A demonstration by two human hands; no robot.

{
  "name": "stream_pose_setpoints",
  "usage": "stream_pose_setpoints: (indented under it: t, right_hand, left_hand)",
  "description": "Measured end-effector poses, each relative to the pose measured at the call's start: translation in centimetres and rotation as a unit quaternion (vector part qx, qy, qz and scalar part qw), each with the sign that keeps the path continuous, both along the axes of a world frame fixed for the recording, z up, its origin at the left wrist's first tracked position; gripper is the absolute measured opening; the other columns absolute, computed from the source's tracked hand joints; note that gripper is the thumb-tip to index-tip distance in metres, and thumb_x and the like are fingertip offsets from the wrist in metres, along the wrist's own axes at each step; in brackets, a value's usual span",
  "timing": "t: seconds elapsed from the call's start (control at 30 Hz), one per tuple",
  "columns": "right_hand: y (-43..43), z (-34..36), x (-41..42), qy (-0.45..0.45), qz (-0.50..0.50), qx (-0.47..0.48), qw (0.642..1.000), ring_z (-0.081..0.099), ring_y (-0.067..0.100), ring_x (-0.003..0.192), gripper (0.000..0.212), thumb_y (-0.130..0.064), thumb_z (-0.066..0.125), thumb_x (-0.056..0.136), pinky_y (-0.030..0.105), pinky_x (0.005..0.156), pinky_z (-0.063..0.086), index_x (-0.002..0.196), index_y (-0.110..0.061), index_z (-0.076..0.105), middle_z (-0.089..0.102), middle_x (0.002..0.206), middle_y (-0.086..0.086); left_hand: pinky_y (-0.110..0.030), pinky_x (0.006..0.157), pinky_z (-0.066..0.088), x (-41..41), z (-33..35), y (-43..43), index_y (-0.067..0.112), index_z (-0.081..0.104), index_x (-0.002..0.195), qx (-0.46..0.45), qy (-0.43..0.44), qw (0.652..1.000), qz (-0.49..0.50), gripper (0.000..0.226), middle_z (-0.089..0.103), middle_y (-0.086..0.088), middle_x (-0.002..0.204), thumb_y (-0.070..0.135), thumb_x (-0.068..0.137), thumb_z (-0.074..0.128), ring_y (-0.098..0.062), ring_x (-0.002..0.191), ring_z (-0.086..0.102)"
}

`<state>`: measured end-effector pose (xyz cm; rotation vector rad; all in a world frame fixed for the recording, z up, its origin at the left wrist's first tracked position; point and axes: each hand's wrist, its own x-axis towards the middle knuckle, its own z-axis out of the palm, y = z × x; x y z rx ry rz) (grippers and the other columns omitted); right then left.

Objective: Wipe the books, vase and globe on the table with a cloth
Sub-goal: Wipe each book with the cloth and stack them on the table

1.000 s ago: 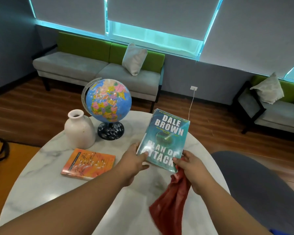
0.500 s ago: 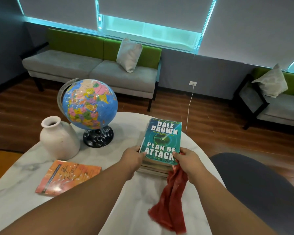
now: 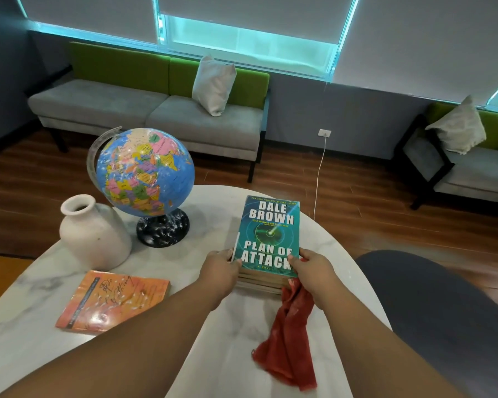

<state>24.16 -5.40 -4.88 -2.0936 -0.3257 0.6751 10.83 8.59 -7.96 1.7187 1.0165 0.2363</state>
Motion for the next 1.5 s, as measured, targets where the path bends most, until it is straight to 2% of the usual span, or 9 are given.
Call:
stream_pose_setpoints:
  t: [0.13,0.27,0.37,0.5,0.7,0.93,1.03,1.17,1.5]
  right_hand:
    - [-0.3,0.7,-0.8,-0.015,-0.055,-0.016,0.998,0.064,0.028,0.102,0.050,-0.039,0.059,0.092,0.040,0.094,0.052,0.137,-0.018,0.050,0.067,0.118,0.008]
    - [-1.4,2.4,-2.4,0.096,-0.159,0.119,0.975,0.063,0.023,0.064,0.030,-0.037,0.059,0.094,0.042,0.070,0.060,0.118,-0.019,0.055,0.068,0.089,0.007]
    - [-2.2,4.8,-4.4,0.143,-0.100,0.187,0.967,0.067,0.014,0.058,0.017,-0.027,0.059,0.096,0.028,0.056,0.057,0.110,-0.017,0.059,0.067,0.084,0.009]
    - [-2.2,7.2,-6.9,0.176,-0.029,0.245,0.953,0.072,0.026,0.090,0.022,-0.023,0.058,0.096,0.036,0.072,0.057,0.118,-0.020,0.059,0.071,0.107,0.013]
    - [-4.5,9.2,-9.2,0.153,0.060,0.265,0.950,0.070,0.013,0.077,0.035,-0.001,0.052,0.095,0.030,0.071,0.057,0.118,-0.026,0.059,0.068,0.089,0.003]
    - [-7.2,3.1,-15.0,0.234,-0.012,0.124,0.964,0.062,0.017,0.085,0.034,-0.021,0.063,0.089,0.036,0.079,0.051,0.122,-0.030,0.057,0.064,0.112,-0.001]
    - [-7.0,0.4,-18.4,0.398,-0.028,0.128,0.908,0.066,0.020,0.082,0.047,-0.050,0.062,0.085,0.034,0.068,0.050,0.127,-0.028,0.057,0.070,0.114,0.004]
    - [-6.8,-0.8,-20.6,0.517,-0.016,0.212,0.829,0.068,0.035,0.090,0.049,-0.033,0.062,0.080,0.041,0.074,0.052,0.117,-0.001,0.068,0.066,0.116,0.025]
    - [-6.2,0.8,-20.3,0.331,-0.030,0.146,0.932,0.070,0.041,0.088,0.032,0.011,0.063,0.081,0.049,0.076,0.057,0.111,0.001,0.062,0.072,0.098,0.023]
  left_hand:
    - [-0.033,0.092,0.047,-0.4,1.0,0.0,0.016,0.051,0.136,0.027,0.025,0.999,-0.012,0.041,0.049,-0.011,0.128,0.026,0.097,0.052,-0.026,0.107,0.056]
    - [-0.016,0.076,0.042,-3.0,2.1,-2.4,0.023,0.052,0.127,0.155,-0.054,0.986,0.037,0.039,0.053,0.001,0.111,0.020,0.090,0.063,-0.015,0.094,0.055]
    - [-0.006,0.070,0.039,-4.8,1.5,-5.3,0.031,0.052,0.120,0.099,-0.077,0.989,-0.085,0.049,0.055,0.008,0.105,0.017,0.078,0.075,-0.013,0.092,0.054]
    - [-0.025,0.105,0.038,-5.9,1.2,-7.8,0.035,0.032,0.146,0.030,-0.038,0.971,-0.232,0.106,0.037,0.011,0.136,0.045,0.054,0.083,-0.008,0.125,0.039]
    - [-0.047,0.086,0.055,-8.3,2.8,-7.2,0.019,0.066,0.102,-0.105,-0.028,0.983,-0.147,0.013,0.069,-0.014,0.100,0.022,0.090,0.063,-0.025,0.092,0.067]
    - [-0.037,0.076,0.058,-13.4,4.4,-7.5,0.005,0.056,0.101,-0.352,-0.136,0.926,-0.025,0.012,0.064,-0.018,0.082,-0.002,0.093,0.050,-0.031,0.077,0.066]
    - [-0.040,0.078,0.058,-15.2,4.2,-8.3,0.000,0.056,0.107,-0.416,-0.157,0.896,-0.004,0.017,0.063,-0.022,0.089,-0.004,0.093,0.048,-0.033,0.080,0.066]
    - [-0.045,0.079,0.056,-17.5,4.2,-8.2,-0.002,0.055,0.115,-0.474,-0.159,0.865,0.026,0.027,0.061,-0.024,0.094,-0.007,0.091,0.045,-0.035,0.081,0.065]
    - [-0.030,0.076,0.044,-20.9,1.4,2.9,0.009,0.065,0.108,-0.006,0.043,0.992,0.119,0.024,0.066,-0.012,0.113,0.003,0.085,0.064,-0.027,0.095,0.058]
